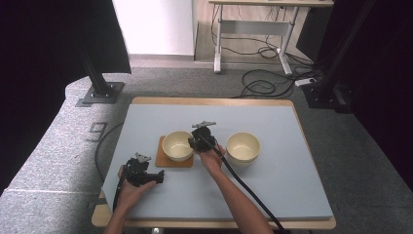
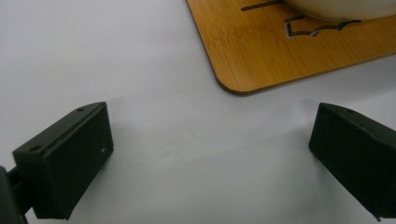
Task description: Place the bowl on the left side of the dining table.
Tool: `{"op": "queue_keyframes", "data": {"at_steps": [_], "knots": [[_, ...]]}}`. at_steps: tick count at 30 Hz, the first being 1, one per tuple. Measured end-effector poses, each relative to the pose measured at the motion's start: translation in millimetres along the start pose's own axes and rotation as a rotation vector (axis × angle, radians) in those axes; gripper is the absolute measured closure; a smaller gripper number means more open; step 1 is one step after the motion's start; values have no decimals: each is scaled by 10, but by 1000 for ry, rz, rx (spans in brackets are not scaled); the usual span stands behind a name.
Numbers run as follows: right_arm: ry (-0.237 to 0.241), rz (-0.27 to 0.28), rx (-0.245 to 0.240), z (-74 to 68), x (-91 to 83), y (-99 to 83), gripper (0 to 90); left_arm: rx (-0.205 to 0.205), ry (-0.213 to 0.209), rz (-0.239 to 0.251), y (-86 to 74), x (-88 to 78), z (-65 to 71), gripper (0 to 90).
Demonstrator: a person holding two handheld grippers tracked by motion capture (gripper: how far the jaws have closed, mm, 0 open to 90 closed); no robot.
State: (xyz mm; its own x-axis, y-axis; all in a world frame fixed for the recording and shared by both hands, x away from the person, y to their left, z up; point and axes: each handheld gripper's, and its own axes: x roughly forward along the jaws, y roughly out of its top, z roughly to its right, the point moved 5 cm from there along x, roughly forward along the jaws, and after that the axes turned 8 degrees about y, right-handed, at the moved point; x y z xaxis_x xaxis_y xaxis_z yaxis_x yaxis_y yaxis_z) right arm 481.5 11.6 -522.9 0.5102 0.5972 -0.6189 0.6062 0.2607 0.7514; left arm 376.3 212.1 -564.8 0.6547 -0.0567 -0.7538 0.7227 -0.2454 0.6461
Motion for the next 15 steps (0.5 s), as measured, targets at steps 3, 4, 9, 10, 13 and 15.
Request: {"op": "queue_keyframes", "data": {"at_steps": [3, 4, 9, 10, 13, 15], "knots": [[-1, -2, -10, 0, -2, -3, 765, 0, 0, 0, 0, 0, 0, 0], [2, -1, -9, -1, -5, -3, 765, 0, 0, 0, 0, 0, 0, 0], [3, -8, -28, -9, -25, -3, 580, 1, 0, -1, 0, -1, -1, 0], [0, -4, -36, -8, -38, 4, 518, 1, 0, -1, 0, -1, -1, 0], [18, 8, -24, -20, -109, 25, 429, 2, 0, -1, 0, 0, -1, 0], [24, 20, -37, -28, -181, 40, 410, 2, 2, -1, 0, -1, -1, 0]]}}
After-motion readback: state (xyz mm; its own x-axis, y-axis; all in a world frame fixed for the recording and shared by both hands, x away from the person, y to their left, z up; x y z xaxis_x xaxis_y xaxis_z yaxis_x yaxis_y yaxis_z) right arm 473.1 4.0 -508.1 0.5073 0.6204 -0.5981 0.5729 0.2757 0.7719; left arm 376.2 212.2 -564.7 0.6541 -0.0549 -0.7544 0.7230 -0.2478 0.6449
